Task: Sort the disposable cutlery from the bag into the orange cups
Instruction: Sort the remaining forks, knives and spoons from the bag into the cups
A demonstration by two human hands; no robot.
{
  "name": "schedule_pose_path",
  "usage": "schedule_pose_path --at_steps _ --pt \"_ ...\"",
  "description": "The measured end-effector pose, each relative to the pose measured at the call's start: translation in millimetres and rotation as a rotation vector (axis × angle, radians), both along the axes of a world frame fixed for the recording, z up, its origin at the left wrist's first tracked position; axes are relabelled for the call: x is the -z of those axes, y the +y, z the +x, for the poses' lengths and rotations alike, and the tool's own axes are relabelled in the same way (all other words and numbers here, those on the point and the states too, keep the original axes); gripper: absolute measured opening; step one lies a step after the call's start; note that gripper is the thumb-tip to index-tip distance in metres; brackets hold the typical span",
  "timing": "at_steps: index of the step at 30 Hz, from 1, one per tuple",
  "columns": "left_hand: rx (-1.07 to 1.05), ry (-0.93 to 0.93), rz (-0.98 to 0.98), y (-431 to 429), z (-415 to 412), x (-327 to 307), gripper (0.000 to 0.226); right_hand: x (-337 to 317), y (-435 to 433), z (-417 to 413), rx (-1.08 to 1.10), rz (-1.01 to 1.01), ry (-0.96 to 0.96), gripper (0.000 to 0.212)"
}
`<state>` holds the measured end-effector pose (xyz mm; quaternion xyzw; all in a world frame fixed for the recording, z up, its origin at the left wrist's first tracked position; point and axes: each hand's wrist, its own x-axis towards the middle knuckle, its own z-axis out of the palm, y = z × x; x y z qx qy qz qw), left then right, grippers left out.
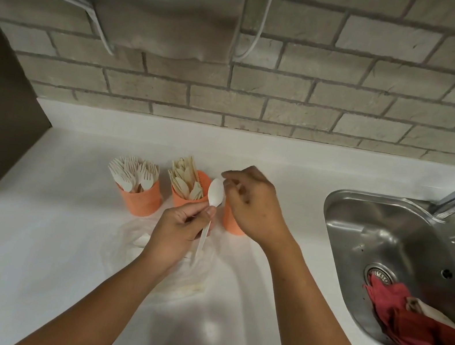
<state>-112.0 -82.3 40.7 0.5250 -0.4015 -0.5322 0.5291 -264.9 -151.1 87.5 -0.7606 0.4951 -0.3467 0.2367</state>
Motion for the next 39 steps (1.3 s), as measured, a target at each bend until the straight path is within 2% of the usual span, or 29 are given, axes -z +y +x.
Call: schedule_pose_path --at_steps 5,7,11,15,21,23,26,31,33,36,39 --pt "0.004 -0.031 -0.034 -0.7 1.0 1.8 0.022 -9.2 7.8 -1.9 -0.083 0.207 -0.288 0.029" --pt "0.009 -0.045 -0.045 -1.3 2.7 1.1 0.021 -13.6 7.3 -2.0 -0.117 0.224 -0.293 0.025" --pt "0.016 -0.059 -0.054 -4.2 3.7 2.4 0.014 -15.4 3.0 2.7 -0.105 0.025 -0.104 0.017" --pt "-0.027 0.017 -0.027 -2.3 2.8 -1.2 0.03 -21.7 -12.2 -6.0 0.089 -0.125 -0.149 0.018" --pt "-0.093 -0.093 -0.026 6.7 18.5 -0.5 0.03 -35.6 -27.8 -19.6 0.329 -0.401 -0.186 0.021" --pt "-0.098 -0.11 -0.013 12.5 25.0 1.6 0.028 -29.6 -26.6 -20.3 0.299 -0.432 -0.14 0.021" --pt "-0.105 -0.156 0.029 23.1 40.0 5.4 0.024 -5.4 -23.5 -18.1 0.258 -0.355 0.003 0.021" --pt "-0.156 -0.23 0.065 45.5 72.5 13.0 0.021 31.7 -19.8 -16.5 0.273 -0.246 0.426 0.026" --pt "-0.181 -0.268 0.075 53.3 85.1 15.7 0.019 36.5 -18.8 -14.9 0.279 -0.194 0.537 0.024" --pt "-0.208 -0.399 0.073 63.5 101.3 21.7 0.018 35.3 -14.3 -7.4 0.339 -0.216 0.578 0.027" --pt "-0.194 -0.647 0.027 70.2 118.6 32.7 0.019 21.8 -1.7 7.5 0.3 -0.353 0.413 0.031"
